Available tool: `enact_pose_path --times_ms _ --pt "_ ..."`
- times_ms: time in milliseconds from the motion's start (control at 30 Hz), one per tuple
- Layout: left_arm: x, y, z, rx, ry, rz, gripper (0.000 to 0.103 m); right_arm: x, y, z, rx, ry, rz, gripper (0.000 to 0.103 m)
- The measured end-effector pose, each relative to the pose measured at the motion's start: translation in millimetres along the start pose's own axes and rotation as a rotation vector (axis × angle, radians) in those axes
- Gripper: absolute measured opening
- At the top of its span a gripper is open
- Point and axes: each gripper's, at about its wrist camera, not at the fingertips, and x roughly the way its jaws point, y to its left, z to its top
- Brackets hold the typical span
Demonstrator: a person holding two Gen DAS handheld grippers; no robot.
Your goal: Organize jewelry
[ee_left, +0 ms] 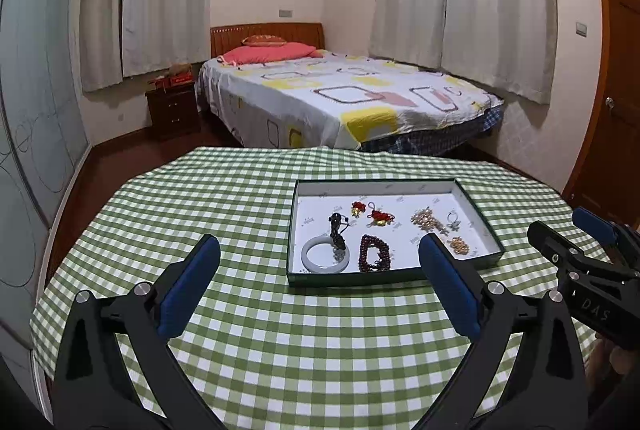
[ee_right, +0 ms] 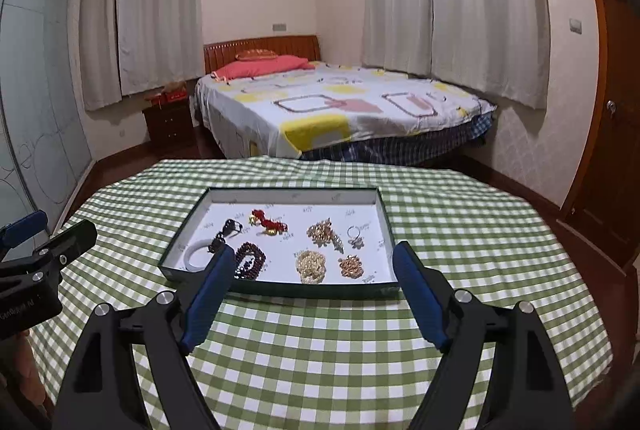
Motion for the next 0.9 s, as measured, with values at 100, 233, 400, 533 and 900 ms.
enact_pose_path --times_ms 100,233,400,533,900 --pt "-15.5 1.1 2.1 -0.007 -0.013 -0.001 0.099 -14.4 0.8 2.8 -0.001 -0.021 0.001 0.079" --pt "-33.6 1.2 3.8 -0.001 -0.037 0.011 0.099 -28.2 0.2 5.0 -0.008 -0.043 -0.001 0.079" --pt "-49.2 2.4 5.4 -0.014 -0.059 0.012 0.099 -39.0 -0.2 5.7 -0.007 -0.062 0.001 0.079" --pt "-55.8 3.3 5.9 -0.014 -0.07 0.011 0.099 -44.1 0.7 5.9 -0.012 -0.073 0.001 0.079" --pt "-60.1 3.6 5.2 -0.016 -0.077 0.01 0.099 -48.2 1.1 4.9 -0.016 -0.085 0.003 0.079"
